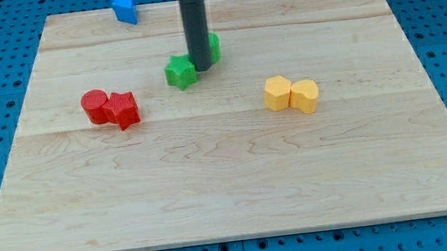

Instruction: Slide the green circle diagonal to the green star

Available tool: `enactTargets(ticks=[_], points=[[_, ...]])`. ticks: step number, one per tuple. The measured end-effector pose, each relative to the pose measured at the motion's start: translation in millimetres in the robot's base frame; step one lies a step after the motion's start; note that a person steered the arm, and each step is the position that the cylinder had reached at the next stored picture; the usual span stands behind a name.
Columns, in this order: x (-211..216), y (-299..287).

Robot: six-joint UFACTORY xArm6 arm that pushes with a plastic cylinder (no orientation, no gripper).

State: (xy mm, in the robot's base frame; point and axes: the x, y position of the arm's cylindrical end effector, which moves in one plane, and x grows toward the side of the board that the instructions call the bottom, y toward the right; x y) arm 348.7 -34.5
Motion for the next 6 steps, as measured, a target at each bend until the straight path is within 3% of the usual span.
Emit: enactTargets(ticks=[2,3,4,5,6], points=[[15,61],[-11,67],[-29,40],[-31,-27],[-48,-44]])
